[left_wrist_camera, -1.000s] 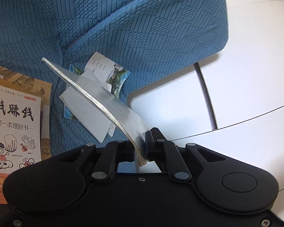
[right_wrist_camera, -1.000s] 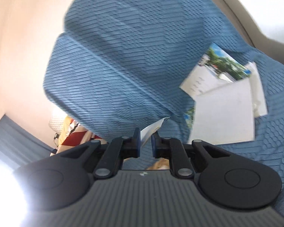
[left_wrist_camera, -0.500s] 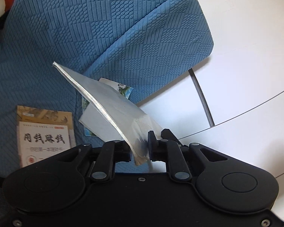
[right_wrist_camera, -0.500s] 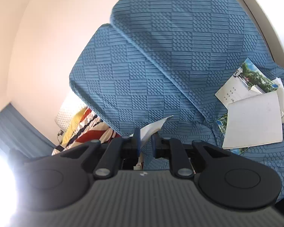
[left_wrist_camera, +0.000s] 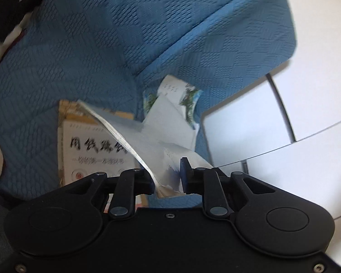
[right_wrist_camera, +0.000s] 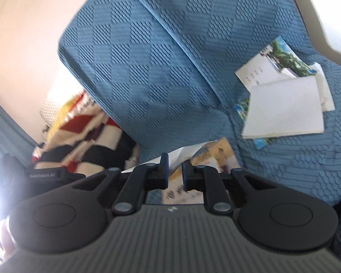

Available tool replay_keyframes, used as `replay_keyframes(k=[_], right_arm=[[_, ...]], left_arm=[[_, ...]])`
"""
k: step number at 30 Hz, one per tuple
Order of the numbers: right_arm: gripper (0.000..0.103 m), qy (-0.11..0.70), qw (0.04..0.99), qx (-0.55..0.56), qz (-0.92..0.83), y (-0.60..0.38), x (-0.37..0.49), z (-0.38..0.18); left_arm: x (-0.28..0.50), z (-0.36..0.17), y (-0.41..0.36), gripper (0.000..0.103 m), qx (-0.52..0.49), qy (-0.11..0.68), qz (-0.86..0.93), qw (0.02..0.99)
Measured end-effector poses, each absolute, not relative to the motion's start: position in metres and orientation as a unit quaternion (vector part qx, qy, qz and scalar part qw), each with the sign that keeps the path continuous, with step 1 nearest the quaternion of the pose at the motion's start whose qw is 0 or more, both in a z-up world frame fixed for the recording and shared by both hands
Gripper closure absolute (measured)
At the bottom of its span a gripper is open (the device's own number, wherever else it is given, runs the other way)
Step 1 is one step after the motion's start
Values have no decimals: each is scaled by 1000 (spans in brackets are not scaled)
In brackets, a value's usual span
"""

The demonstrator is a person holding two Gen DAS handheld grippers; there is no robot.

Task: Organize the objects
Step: 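Lower the white sheet onto the white book and open the right gripper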

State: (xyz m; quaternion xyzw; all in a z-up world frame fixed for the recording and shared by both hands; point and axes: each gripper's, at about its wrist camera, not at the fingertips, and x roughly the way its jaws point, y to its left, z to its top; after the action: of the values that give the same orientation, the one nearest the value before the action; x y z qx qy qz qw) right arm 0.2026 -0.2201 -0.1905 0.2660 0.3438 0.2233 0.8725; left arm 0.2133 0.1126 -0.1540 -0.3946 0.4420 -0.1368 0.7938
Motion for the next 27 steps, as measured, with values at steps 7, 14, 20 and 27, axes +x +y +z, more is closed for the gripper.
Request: replay_keyframes(k=[7, 14, 20, 27], right_arm=[[88, 374, 869, 238, 222, -215, 196, -208], [88, 401, 857, 231, 227, -211, 188, -225], [87, 432, 846, 220, 221, -209, 185, -241], [87, 480, 833, 177, 213, -200, 183, -264]], left_arm=[[203, -194, 115, 81, -426, 467, -119, 765], [191, -224, 115, 73, -436, 506, -70, 741], [182, -247, 112, 68, -438, 532, -37, 724], [183, -258, 101, 86, -400, 559, -10, 726]])
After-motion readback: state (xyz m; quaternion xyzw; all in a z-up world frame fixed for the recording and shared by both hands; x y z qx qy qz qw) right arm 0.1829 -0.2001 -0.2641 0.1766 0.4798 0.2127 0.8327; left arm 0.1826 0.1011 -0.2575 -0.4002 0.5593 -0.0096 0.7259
